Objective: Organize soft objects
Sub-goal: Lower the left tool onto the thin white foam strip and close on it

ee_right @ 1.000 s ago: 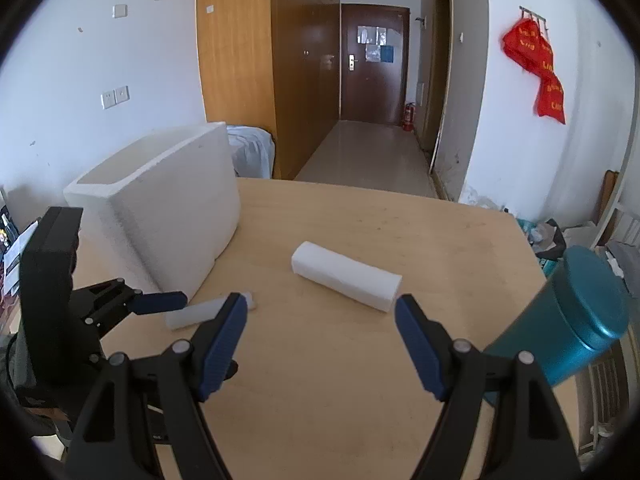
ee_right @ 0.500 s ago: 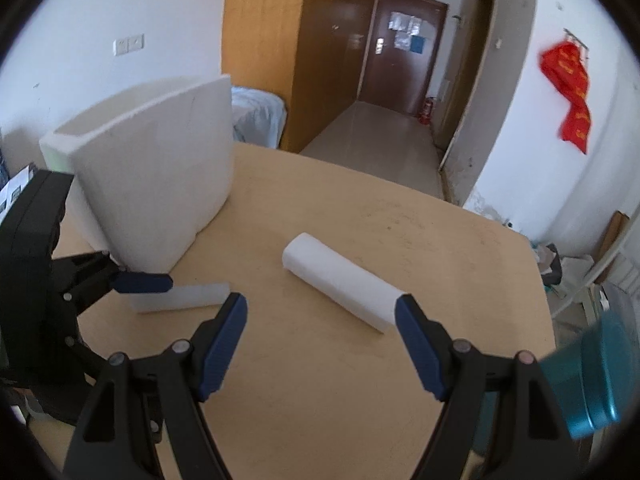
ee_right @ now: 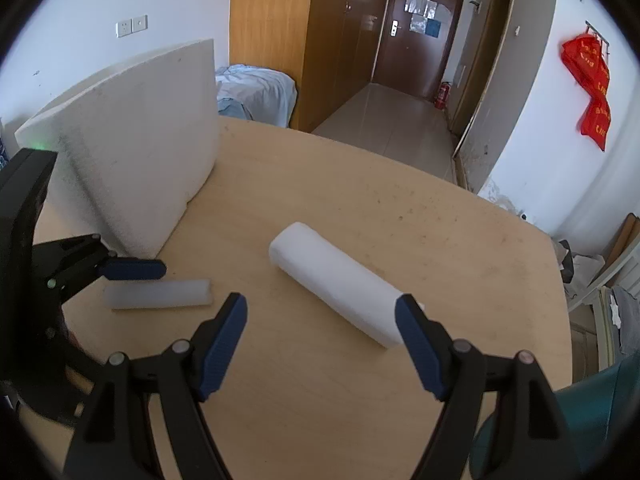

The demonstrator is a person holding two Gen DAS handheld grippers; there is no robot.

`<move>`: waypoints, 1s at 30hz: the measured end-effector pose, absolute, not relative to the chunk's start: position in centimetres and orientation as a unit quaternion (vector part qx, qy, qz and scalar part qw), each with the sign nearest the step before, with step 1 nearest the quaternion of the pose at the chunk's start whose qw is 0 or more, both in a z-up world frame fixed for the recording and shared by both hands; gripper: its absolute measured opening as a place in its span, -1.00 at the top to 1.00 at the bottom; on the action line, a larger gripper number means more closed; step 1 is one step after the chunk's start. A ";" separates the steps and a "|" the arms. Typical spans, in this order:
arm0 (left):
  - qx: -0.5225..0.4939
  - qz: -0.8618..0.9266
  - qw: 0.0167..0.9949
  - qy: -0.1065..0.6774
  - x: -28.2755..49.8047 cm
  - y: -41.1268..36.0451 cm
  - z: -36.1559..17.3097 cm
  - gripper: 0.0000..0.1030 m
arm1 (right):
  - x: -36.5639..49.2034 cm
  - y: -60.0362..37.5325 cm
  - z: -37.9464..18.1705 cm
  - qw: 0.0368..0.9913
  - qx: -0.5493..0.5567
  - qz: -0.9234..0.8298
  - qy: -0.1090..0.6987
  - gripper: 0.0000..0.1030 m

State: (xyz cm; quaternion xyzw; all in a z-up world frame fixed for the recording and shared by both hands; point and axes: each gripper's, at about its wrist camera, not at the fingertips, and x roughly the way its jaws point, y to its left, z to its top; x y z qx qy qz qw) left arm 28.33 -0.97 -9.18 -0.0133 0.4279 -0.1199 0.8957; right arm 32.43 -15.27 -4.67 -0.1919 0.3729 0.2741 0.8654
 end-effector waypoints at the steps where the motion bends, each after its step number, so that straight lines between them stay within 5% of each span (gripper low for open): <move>1: -0.014 -0.116 0.896 0.429 28.5 -0.6 -9.3 -0.54 | 32.2 -15.3 -4.6 0.867 -0.191 0.274 0.371 -0.55; 13: 0.003 -0.097 0.896 0.434 28.4 0.4 -10.0 -0.44 | 32.2 -16.4 -3.9 0.873 -0.174 0.273 0.365 -0.55; 16: 0.014 -0.085 0.897 0.434 28.2 0.3 -10.1 -0.14 | 32.2 -16.9 -3.7 0.874 -0.162 0.277 0.365 -0.55; 22: 0.034 -0.080 0.895 0.437 27.2 0.0 -10.3 0.13 | 32.2 -16.9 -3.4 0.875 -0.165 0.274 0.363 -0.55; 25: 0.040 -0.068 0.897 0.435 27.0 0.4 -10.3 0.53 | 32.6 -17.0 -3.2 0.876 -0.164 0.269 0.364 -0.55; 30: 0.032 -0.076 0.900 0.427 26.7 0.9 -10.0 0.79 | 33.0 -16.5 -3.1 0.876 -0.164 0.266 0.366 -0.55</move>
